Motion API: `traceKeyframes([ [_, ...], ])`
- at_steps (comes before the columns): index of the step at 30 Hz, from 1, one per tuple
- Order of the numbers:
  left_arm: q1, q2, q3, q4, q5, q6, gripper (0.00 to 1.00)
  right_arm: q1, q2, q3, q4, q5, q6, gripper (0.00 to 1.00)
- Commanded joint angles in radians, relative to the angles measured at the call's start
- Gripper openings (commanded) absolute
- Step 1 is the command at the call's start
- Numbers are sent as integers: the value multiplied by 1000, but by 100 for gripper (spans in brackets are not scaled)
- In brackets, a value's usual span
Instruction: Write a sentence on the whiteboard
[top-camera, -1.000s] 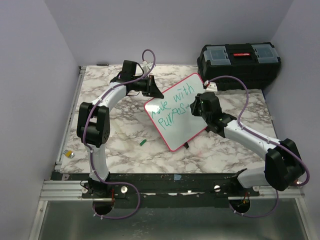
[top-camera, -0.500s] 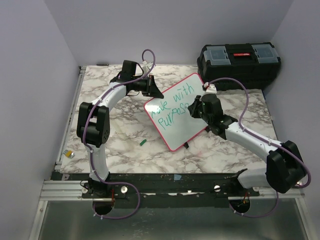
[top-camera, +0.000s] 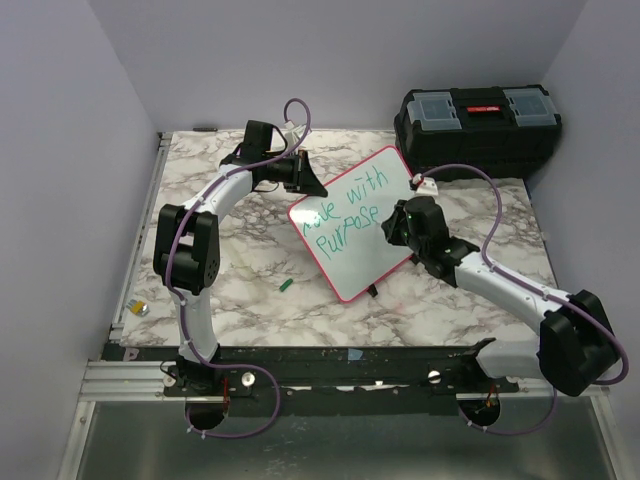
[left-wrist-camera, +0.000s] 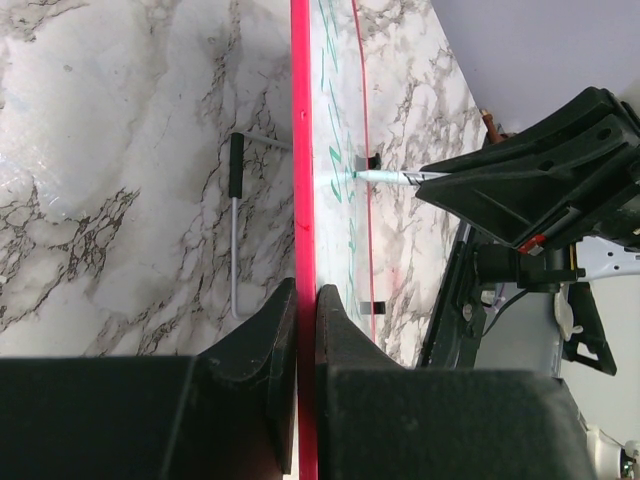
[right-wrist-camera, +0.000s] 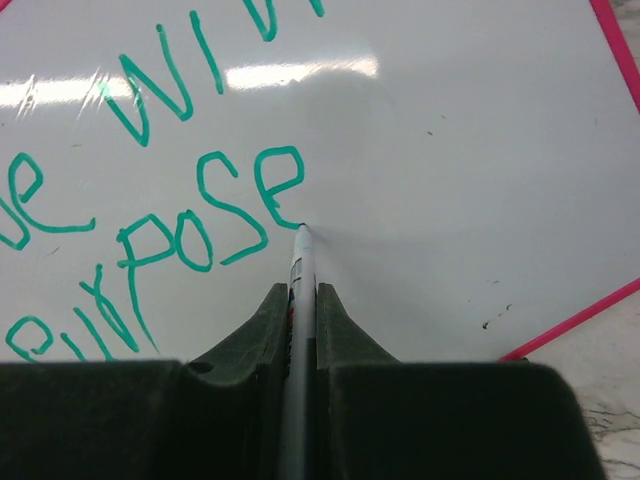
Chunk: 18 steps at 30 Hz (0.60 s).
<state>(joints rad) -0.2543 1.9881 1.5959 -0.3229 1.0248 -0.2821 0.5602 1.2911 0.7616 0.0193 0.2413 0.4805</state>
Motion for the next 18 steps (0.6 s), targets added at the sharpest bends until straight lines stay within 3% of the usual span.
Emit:
traceKeyframes([
  [1, 7, -26, -5, 67, -26, 84, 0, 1, 30, 16, -114, 105, 4, 1],
  [12, 7, -26, -4, 75, -18, 80, 0, 1, 27, 160, -159, 201, -54, 1],
  [18, 7, -27, -2, 78, -16, 77, 0, 1, -48, 188, -152, 176, -92, 1],
])
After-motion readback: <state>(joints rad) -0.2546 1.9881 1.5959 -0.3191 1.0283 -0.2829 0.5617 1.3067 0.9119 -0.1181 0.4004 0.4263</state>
